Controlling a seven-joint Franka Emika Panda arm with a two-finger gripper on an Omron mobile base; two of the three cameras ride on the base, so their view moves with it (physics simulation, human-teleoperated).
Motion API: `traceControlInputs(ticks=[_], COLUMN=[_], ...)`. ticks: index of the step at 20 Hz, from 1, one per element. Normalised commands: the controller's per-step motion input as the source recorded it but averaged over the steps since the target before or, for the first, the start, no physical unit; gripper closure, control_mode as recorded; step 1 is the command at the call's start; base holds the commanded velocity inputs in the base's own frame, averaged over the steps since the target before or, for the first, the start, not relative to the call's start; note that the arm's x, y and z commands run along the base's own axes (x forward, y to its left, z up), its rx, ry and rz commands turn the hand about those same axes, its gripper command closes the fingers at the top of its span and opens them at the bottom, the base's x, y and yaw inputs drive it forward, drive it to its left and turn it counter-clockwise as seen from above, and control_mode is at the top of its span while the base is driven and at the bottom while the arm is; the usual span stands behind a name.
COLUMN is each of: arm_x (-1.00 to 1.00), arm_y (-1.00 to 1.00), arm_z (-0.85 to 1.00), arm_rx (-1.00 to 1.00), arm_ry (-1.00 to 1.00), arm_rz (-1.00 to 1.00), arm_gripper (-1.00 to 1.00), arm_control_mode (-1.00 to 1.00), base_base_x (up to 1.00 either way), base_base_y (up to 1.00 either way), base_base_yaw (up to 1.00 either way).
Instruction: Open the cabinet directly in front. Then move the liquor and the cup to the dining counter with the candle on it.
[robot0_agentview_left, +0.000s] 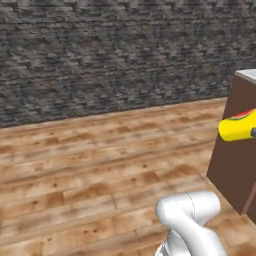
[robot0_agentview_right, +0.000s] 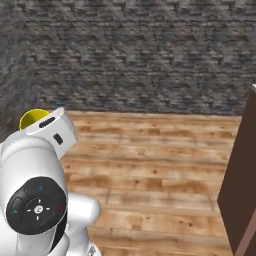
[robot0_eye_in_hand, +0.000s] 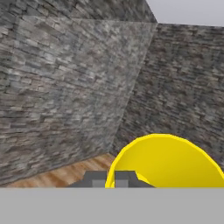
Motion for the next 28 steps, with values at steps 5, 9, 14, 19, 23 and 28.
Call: traceControlInputs(ticks=[5,9,14,19,23,28], arm_x=[0.0,0.0,0.0,0.0,0.0,0.0], arm_y=[0.0,0.0,0.0,0.0,0.0,0.0], arm_z=[0.0,0.0,0.0,0.0,0.0,0.0], arm_rx=[0.0,0.0,0.0,0.0,0.0,0.0], arm_ry=[0.0,0.0,0.0,0.0,0.0,0.0], arm_rz=[0.0,0.0,0.0,0.0,0.0,0.0], arm_gripper=[1.0,1.0,1.0,1.0,1.0,1.0], arm_control_mode=[1.0,1.0,1.0,1.0,1.0,1.0], base_base_x=[1.0,1.0,1.0,1.0,0.86,0.51], base_base_y=[0.0,0.0,0.0,0.0,-0.1,-0.21], base_base_yaw=[0.0,0.0,0.0,-0.02,-0.13,-0.27])
